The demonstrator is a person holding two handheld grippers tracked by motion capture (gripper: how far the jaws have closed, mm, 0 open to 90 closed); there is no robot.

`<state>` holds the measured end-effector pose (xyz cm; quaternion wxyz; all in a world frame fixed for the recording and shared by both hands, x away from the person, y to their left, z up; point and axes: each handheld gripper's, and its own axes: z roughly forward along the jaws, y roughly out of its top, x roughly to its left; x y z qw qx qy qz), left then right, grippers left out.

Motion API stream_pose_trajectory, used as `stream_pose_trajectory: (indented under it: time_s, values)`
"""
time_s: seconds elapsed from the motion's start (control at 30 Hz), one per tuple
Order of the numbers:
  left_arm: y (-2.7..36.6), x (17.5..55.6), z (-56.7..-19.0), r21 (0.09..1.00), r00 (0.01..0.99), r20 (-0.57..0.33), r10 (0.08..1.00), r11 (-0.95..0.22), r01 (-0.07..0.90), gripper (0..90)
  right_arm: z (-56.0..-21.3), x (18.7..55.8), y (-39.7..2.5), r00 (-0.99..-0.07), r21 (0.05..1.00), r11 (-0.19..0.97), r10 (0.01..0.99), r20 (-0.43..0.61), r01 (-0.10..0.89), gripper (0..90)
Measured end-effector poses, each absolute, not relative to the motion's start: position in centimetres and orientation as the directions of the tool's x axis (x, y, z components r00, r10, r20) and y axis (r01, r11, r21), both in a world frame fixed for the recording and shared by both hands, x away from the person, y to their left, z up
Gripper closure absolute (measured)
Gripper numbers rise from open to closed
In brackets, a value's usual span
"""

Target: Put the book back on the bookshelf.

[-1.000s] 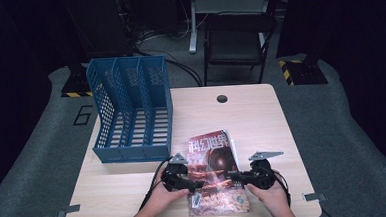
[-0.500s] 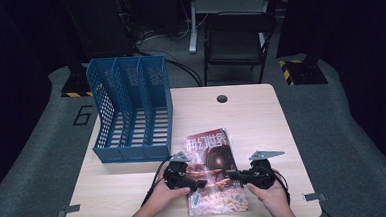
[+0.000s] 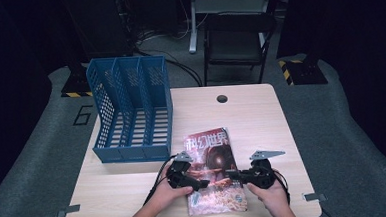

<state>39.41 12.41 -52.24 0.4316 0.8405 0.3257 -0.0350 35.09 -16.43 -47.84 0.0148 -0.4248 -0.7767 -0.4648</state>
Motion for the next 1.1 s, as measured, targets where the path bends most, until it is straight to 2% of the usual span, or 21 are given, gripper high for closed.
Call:
stream_pose_trajectory:
  time_s: [0.4,0.77,0.97,1.1]
  values:
    - [12.8,39.7,-52.1,0.691,0.756,-0.38,0.533,-0.38,0.615,24.2,-48.3,35.5,-16.4,-0.625,0.691,0.211,0.655,0.425,0.692,85.6]
    - [13.2,39.4,-50.3,0.715,0.761,-0.346,0.549,-0.37,0.593,44.4,-48.2,35.5,-16.5,-0.634,0.704,0.215,0.657,0.408,0.677,85.5]
    - [13.5,39.2,-49.2,0.718,0.78,-0.336,0.528,-0.392,0.575,58.7,-48.0,35.5,-16.3,-0.634,0.705,0.215,0.657,0.408,0.676,85.4]
    - [13.6,39.2,-48.6,0.714,0.777,-0.336,0.532,-0.394,0.578,63.0,-48.0,35.6,-16.4,-0.638,0.709,0.213,0.652,0.409,0.672,85.3]
